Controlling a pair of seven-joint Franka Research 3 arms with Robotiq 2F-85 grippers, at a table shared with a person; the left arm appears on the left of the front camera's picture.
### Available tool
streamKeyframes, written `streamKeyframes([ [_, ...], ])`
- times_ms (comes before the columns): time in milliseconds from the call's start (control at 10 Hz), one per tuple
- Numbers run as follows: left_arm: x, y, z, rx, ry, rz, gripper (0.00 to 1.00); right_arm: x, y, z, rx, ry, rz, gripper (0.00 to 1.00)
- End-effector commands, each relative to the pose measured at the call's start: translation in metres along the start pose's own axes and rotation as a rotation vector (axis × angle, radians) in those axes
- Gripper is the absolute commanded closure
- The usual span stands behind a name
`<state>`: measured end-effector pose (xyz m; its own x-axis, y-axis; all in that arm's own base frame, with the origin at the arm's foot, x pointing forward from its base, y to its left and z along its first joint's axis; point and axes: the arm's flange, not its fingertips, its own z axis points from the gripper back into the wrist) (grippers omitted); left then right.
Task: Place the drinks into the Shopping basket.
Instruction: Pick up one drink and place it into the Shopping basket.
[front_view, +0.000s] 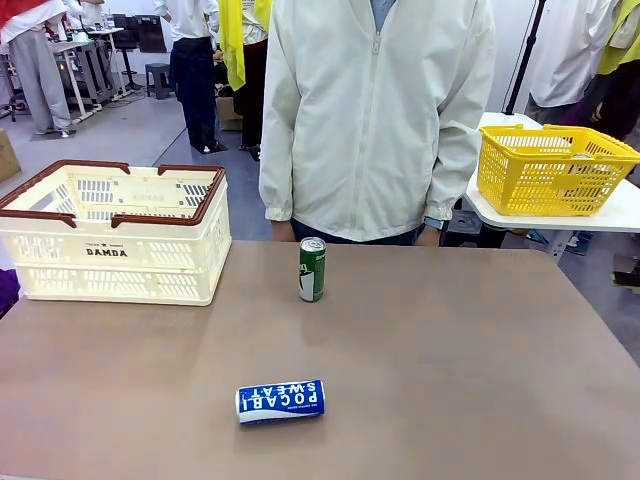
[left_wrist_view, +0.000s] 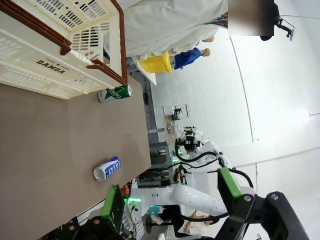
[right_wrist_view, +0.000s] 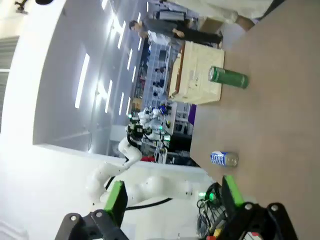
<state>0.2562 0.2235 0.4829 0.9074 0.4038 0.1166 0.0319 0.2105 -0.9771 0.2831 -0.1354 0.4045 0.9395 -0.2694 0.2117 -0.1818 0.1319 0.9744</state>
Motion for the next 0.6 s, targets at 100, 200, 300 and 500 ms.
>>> streamKeyframes([
  [100,0.000,0.000,0.000,0.000,0.000,0.000,0.00,-0.005,0.005,0.005,-0.006,0.023,0.024,0.00],
  [200,-0.005,-0.022,-0.011,-0.027,0.099,0.023,0.00,-0.005,0.005,0.005,-0.006,0.023,0.024,0.00],
  [300,-0.023,-0.044,-0.048,0.117,0.122,-0.028,0.00,-0.005,0.005,0.005,-0.006,0.023,0.024,0.00],
  [500,-0.087,-0.094,-0.159,0.295,0.311,-0.209,0.00,-0.005,0.005,0.005,-0.006,0.023,0.024,0.00],
])
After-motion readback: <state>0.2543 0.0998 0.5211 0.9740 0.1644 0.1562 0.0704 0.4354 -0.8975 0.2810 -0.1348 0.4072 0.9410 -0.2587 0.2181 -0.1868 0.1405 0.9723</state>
